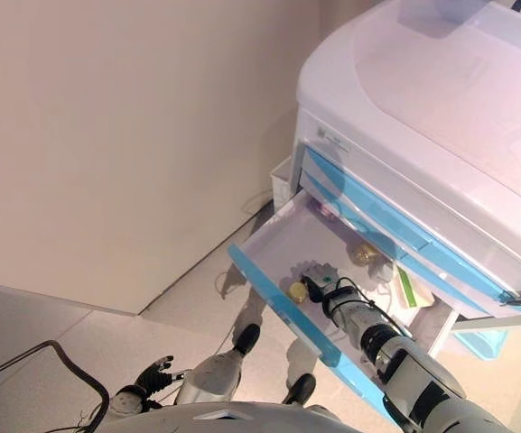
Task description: Open the drawer and pick up the medicine
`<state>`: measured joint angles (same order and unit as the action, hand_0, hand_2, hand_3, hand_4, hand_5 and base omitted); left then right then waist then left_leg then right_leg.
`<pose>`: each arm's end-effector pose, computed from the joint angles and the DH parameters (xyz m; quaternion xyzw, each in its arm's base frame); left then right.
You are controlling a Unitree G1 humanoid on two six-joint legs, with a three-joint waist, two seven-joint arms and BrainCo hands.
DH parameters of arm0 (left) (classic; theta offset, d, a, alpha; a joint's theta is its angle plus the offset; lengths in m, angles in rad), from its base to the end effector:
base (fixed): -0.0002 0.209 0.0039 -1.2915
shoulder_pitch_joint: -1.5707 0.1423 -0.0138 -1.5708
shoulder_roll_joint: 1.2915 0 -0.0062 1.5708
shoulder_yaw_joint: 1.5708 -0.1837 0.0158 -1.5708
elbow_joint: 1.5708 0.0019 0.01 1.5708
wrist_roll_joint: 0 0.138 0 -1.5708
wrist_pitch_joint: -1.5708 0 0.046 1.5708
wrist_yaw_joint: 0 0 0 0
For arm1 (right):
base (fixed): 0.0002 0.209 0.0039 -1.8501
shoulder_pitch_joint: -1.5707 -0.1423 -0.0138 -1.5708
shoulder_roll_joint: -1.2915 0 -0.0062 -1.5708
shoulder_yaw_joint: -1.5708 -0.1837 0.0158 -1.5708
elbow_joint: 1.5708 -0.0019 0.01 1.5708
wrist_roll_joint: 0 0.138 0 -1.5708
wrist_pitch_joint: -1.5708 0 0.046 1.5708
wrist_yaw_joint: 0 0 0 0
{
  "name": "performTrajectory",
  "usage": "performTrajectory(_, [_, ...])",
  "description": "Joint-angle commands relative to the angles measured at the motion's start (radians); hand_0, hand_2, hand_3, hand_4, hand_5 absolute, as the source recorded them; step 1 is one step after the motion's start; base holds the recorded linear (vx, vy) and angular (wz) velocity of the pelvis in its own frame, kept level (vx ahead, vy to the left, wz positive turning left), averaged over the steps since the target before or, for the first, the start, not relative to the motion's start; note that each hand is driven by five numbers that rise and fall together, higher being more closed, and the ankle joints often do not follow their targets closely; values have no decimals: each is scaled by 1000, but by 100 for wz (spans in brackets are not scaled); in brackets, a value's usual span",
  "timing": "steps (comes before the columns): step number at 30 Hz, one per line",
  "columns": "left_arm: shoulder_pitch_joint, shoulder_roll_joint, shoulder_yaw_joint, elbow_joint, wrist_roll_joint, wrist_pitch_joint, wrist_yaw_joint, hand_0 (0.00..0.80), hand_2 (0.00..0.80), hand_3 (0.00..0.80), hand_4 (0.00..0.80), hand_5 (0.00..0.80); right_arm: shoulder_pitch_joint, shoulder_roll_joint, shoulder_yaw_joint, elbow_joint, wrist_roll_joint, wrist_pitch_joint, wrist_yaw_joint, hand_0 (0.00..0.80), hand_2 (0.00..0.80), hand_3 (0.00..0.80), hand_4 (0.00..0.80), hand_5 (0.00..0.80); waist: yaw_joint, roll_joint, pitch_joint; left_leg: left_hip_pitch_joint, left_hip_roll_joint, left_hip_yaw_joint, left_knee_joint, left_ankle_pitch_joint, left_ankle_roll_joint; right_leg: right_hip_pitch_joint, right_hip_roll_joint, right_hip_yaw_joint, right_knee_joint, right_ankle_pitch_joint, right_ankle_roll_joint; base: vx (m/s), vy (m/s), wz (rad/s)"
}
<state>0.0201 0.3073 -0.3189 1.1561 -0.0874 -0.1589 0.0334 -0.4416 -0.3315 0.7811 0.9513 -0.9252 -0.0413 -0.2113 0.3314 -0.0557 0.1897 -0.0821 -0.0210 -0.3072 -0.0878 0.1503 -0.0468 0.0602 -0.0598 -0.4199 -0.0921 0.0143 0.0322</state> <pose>0.0801 0.2298 -0.1084 0.1810 0.4946 -0.0238 0.8497 0.2303 -0.1610 -0.0430 -0.7244 0.0541 0.2900 0.6231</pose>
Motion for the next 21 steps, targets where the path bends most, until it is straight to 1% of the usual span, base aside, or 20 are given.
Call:
performTrajectory(1, [-10, -3, -59, 41, 3, -25, -1, 0, 0, 0, 0, 0, -15, -11, 20, -13, -26, 22, 1, 0, 0, 0, 0, 0, 17, 1, -5, -1, -28, 4, 16, -44, 13, -3, -19, 4, 99, -44, 9, 0, 0, 0])
performTrajectory(4, [-7, -4, -59, 39, 10, -24, 0, 0, 0, 0, 0, 0, -11, -7, 21, 3, -28, 30, -1, 0, 0, 0, 0, 0, 20, 0, -7, 0, -30, 2, 16, -43, 13, -1, -18, 3, 98, -44, 8, 0, 0, 0])
performTrajectory(9, [-7, -1, -62, 40, 14, -21, -1, 0, 0, 0, 0, 0, -9, -4, 19, 17, -30, 15, -16, 0, 0, 0, 0, 0, 23, -2, -7, 0, -31, 1, 15, -42, 15, 0, -17, 2, 95, -41, 9, 0, 0, 0])
performTrajectory(16, [-7, -6, -65, 42, 15, -20, 1, 0, 0, 0, 0, 0, -4, -9, 7, 8, -19, -35, -79, 0, 0, 0, 0, 0, 20, -3, -10, 0, -33, 2, 15, -43, 16, -1, -19, 1, 94, -39, 12, 0, 0, 0])
performTrajectory(21, [-9, -9, -65, 41, 11, -22, 1, 0, 0, 0, 0, 0, -8, -12, 10, -26, -21, -73, -95, 0, 0, 0, 0, 0, 16, -2, -9, -1, -35, 4, 15, -44, 17, -5, -20, 1, 95, -38, 13, 0, 0, 0])
